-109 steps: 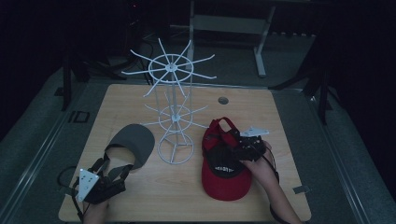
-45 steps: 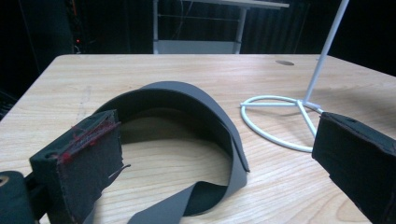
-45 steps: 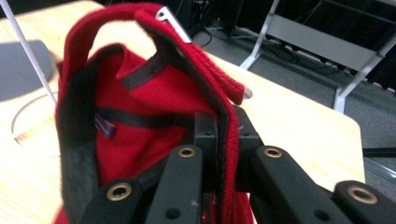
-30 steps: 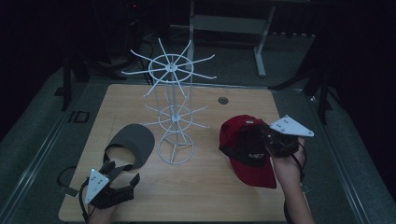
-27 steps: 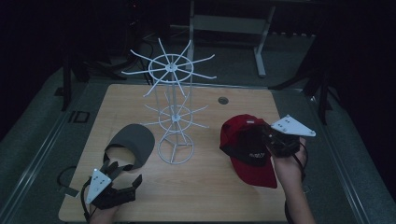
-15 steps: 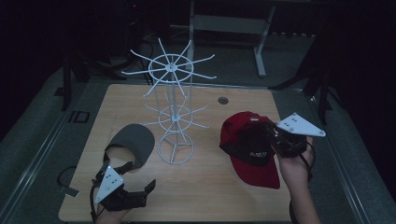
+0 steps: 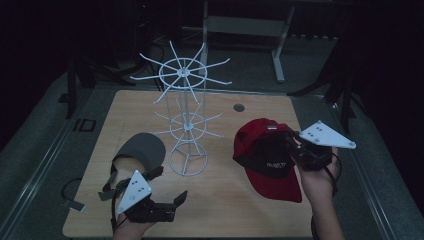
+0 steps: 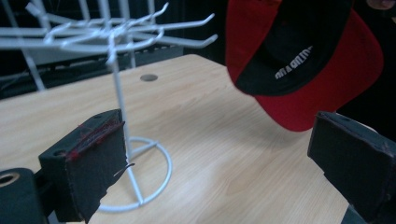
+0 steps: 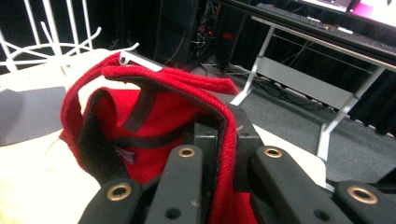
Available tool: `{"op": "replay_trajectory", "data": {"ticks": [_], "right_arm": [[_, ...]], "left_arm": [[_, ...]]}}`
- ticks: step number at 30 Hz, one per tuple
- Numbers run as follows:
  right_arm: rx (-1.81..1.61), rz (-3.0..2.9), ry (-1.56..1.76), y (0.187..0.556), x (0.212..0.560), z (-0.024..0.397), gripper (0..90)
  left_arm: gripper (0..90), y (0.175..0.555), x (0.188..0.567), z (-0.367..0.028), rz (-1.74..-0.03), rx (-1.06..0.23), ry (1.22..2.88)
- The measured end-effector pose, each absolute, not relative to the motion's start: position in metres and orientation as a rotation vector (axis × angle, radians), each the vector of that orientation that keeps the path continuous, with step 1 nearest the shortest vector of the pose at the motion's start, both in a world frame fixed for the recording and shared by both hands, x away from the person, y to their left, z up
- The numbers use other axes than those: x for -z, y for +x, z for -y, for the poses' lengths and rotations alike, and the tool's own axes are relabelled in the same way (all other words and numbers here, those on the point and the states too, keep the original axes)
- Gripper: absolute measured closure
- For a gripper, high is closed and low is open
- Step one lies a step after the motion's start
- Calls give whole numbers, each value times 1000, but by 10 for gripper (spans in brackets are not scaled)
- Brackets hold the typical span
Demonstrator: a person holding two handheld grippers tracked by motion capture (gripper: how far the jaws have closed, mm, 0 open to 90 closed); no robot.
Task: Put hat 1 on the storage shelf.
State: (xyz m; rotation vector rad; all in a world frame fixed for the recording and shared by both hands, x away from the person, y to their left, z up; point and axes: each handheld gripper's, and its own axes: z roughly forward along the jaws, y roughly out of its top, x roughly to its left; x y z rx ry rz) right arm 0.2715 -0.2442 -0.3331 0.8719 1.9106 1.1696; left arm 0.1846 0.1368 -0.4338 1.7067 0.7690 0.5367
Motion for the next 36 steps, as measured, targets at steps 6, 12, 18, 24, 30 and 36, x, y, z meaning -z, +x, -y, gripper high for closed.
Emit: {"op": "replay_trajectory", "data": {"ticks": [6, 12, 18, 24, 30, 36], "right_arm": [[-1191, -1905, 849, 264, 326, 242, 852], [-1235, -1904, 809, 255, 317, 239, 852], [-1252, -1916, 784, 250, 315, 235, 852], [-1268, -1923, 766, 246, 313, 232, 852], [-1299, -1935, 742, 242, 309, 227, 852], [-1318, -1946, 721, 241, 308, 222, 852]], "left_arm": [[61, 192, 417, -118, -704, -539, 1716], [92, 203, 404, -107, -605, -536, 1715], [111, 218, 397, -100, -517, -514, 1727], [112, 230, 394, -87, -505, -519, 1747], [111, 240, 388, -71, -491, -528, 1749], [111, 251, 385, -52, -492, -528, 1756]]}}
